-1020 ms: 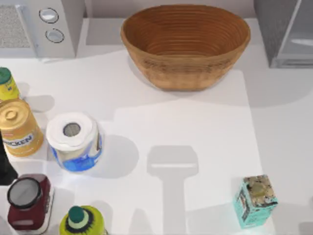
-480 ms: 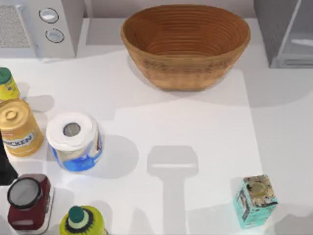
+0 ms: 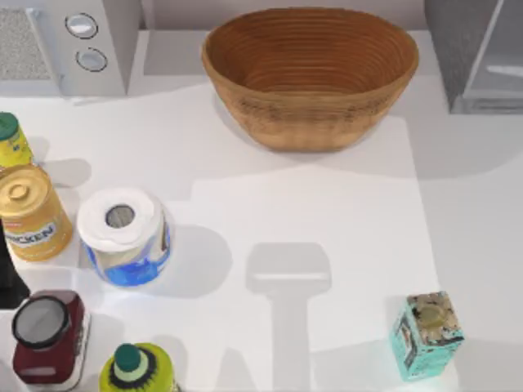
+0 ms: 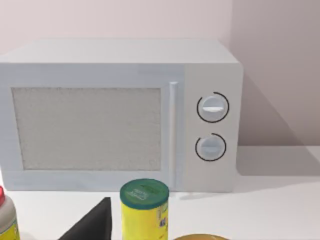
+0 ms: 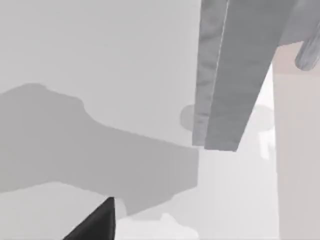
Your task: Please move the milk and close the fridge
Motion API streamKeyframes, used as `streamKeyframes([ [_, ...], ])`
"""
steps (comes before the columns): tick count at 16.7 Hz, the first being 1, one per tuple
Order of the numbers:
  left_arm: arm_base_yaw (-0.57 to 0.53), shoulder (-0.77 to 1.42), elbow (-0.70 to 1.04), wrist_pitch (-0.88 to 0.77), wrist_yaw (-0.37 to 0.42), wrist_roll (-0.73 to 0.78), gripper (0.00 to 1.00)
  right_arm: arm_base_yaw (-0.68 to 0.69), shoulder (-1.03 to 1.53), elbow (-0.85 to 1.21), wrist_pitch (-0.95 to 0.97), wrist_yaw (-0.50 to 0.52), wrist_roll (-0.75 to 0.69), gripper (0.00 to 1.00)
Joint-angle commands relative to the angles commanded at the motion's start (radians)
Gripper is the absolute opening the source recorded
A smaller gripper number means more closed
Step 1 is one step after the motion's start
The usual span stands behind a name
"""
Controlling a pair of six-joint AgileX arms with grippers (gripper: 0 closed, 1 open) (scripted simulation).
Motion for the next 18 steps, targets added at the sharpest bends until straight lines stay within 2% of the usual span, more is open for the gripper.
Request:
streamKeyframes([
  [4, 0.0, 0.0, 0.0, 0.0, 0.0, 0.0, 1.0, -0.171, 0.192, 0.062, 0.002, -0.091, -0.186, 1.0],
  [7, 0.0, 0.0, 0.0, 0.0, 0.0, 0.0, 1.0, -0.209, 0.235, 0.076, 0.002, -0.111, -0.228, 1.0],
  [14, 0.0, 0.0, 0.0, 0.0, 0.0, 0.0, 1.0, -0.172, 0.234, 0.073, 0.035, -0.099, -0.197, 1.0],
  [18, 0.0, 0.0, 0.0, 0.0, 0.0, 0.0, 1.0, -0.031, 0.241, 0.07, 0.199, -0.058, -0.019, 1.0],
])
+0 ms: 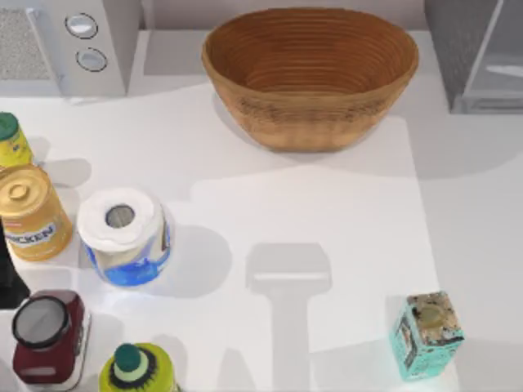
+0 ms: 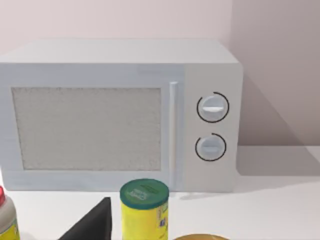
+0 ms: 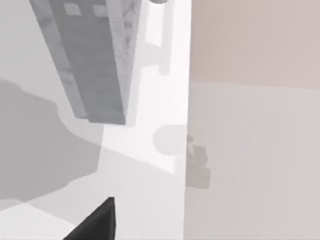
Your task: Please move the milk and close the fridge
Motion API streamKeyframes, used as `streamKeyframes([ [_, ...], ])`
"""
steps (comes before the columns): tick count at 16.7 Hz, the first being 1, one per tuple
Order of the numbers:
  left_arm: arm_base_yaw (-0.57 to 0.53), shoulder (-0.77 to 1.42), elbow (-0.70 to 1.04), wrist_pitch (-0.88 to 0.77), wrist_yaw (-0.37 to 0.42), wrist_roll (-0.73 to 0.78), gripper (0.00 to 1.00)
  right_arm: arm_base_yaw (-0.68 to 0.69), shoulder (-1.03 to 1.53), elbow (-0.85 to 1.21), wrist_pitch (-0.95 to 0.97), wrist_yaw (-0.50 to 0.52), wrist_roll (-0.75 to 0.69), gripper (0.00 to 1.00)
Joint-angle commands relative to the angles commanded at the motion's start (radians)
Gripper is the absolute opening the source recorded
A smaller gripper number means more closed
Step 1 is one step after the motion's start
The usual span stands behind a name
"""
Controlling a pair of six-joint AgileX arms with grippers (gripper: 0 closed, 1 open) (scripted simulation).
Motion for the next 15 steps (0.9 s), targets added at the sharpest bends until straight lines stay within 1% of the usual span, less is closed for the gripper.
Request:
streamKeyframes([
  [3, 0.0, 0.0, 0.0, 0.0, 0.0, 0.0, 1.0, 0.132, 0.005, -0.003, 0.189, 0.033, 0.23, 1.0],
  [10, 0.0, 0.0, 0.0, 0.0, 0.0, 0.0, 1.0, 0.471, 0.015, -0.011, 0.685, 0.109, 0.876, 1.0],
  [13, 0.0, 0.0, 0.0, 0.0, 0.0, 0.0, 1.0, 0.609, 0.018, -0.016, 0.856, 0.148, 1.065, 1.0],
  [15, 0.0, 0.0, 0.0, 0.0, 0.0, 0.0, 1.0, 0.676, 0.02, -0.019, 0.927, 0.17, 1.137, 1.0],
])
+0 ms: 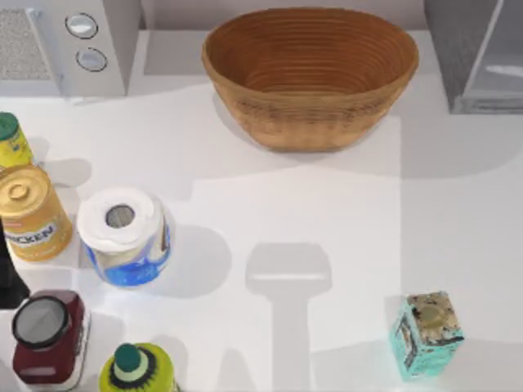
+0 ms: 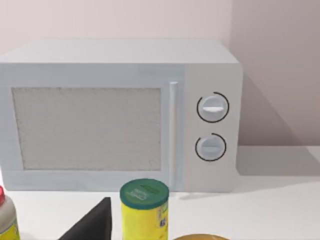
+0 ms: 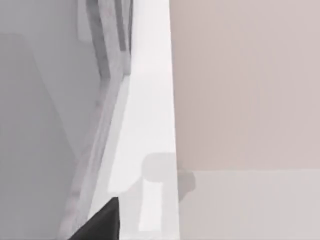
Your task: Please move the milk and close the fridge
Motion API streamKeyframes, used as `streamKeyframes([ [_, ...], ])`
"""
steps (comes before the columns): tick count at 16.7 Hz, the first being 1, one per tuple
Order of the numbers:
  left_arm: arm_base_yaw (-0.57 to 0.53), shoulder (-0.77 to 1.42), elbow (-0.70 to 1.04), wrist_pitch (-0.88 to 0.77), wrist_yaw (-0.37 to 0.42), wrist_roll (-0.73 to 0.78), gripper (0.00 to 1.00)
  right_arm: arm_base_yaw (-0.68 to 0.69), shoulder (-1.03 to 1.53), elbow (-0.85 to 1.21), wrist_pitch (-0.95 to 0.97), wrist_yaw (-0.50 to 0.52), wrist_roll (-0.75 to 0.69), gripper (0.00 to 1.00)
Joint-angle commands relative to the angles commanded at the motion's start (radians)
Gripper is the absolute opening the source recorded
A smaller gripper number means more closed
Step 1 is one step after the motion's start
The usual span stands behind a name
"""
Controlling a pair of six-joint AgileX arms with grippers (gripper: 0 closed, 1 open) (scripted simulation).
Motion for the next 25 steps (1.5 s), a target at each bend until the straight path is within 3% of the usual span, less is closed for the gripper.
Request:
streamKeyframes([
  [10, 0.0, 0.0, 0.0, 0.0, 0.0, 0.0, 1.0, 0.09, -0.025, -0.016, 0.064, 0.056, 0.077, 1.0],
  [14, 0.0, 0.0, 0.0, 0.0, 0.0, 0.0, 1.0, 0.311, -0.081, -0.061, 0.152, 0.212, 0.213, 1.0],
  [21, 0.0, 0.0, 0.0, 0.0, 0.0, 0.0, 1.0, 0.792, -0.179, -0.214, 0.306, 0.601, 0.526, 1.0],
  [25, 0.0, 0.0, 0.0, 0.0, 0.0, 0.0, 1.0, 0.93, -0.203, -0.281, 0.343, 0.733, 0.635, 1.0],
])
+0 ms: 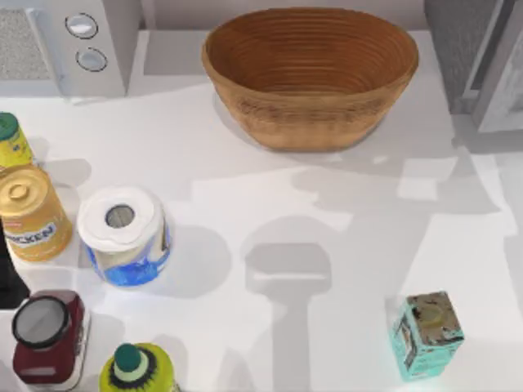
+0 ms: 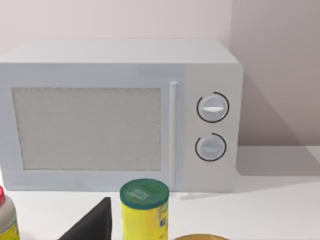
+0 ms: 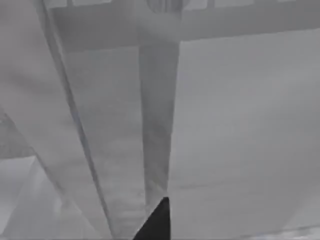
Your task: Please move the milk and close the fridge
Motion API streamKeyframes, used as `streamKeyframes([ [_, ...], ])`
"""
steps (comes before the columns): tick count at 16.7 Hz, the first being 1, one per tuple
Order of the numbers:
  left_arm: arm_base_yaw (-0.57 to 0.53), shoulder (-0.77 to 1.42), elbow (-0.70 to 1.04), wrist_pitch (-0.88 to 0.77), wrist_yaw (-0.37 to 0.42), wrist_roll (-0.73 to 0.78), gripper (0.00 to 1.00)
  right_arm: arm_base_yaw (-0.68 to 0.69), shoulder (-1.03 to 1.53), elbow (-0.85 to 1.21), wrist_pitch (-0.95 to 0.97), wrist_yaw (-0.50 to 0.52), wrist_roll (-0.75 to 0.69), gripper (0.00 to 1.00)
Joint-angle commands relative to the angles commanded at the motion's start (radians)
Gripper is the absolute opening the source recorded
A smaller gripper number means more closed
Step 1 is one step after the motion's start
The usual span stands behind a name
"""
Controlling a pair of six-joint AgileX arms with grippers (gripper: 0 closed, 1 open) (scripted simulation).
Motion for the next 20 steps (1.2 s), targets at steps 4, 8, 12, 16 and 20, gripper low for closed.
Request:
streamKeyframes([
  [4, 0.0, 0.0, 0.0, 0.0, 0.0, 0.0, 1.0, 0.009, -0.002, -0.005, 0.002, 0.009, 0.008, 1.0],
  [8, 0.0, 0.0, 0.0, 0.0, 0.0, 0.0, 1.0, -0.007, 0.043, 0.029, -0.012, 0.015, 0.003, 1.0],
  [12, 0.0, 0.0, 0.0, 0.0, 0.0, 0.0, 1.0, -0.007, 0.169, 0.19, -0.041, 0.017, 0.004, 1.0],
  [16, 0.0, 0.0, 0.0, 0.0, 0.0, 0.0, 1.0, -0.007, 0.298, 0.371, -0.071, 0.018, 0.004, 1.0],
  [20, 0.0, 0.0, 0.0, 0.0, 0.0, 0.0, 1.0, -0.007, 0.365, 0.444, -0.093, 0.02, 0.005, 1.0],
])
